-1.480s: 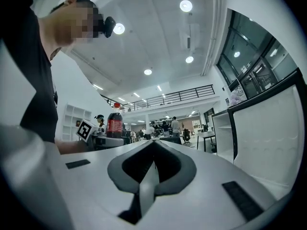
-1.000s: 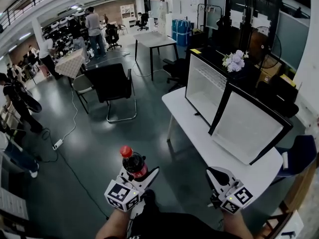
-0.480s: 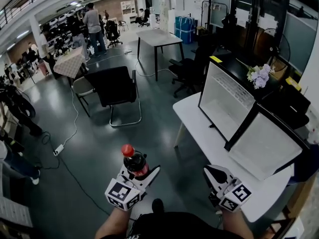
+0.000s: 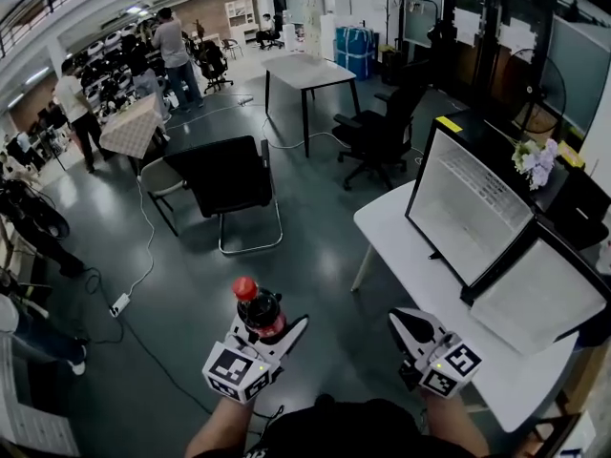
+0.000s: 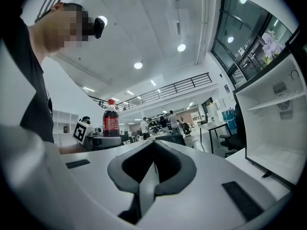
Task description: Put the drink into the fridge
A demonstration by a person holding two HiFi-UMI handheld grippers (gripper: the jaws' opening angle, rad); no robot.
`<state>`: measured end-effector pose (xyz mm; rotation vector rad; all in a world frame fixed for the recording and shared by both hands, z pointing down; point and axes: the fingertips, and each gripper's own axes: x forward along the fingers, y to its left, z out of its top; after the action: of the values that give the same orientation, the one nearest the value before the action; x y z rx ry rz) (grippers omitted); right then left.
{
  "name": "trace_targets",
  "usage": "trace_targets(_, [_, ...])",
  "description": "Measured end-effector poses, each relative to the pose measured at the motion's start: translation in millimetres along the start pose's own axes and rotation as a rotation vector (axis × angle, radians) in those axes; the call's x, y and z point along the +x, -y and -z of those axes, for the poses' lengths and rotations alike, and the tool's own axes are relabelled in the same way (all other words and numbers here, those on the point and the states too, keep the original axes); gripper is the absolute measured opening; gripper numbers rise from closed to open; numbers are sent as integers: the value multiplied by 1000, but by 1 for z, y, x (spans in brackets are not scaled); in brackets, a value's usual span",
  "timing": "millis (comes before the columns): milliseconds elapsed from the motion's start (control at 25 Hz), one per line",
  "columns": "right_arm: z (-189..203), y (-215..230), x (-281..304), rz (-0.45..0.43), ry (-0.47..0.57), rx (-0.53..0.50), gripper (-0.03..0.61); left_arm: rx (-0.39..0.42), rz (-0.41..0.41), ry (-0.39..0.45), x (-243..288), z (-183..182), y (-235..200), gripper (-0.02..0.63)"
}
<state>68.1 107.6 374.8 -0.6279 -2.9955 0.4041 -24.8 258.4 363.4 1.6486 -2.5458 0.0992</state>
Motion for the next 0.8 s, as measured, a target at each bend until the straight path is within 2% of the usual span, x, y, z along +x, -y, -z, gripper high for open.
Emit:
trace_targets(240, [15,32,23,42,-25,30,14,-11,25,-4,27,4,-32,270])
trace_targets(480, [24,77,67,52,-13,55,14,-74,67,5,71,11,-70,270])
trace_targets(800, [-13,198,117,66,45,49,15,-93,143,10,195,-11,-112,270])
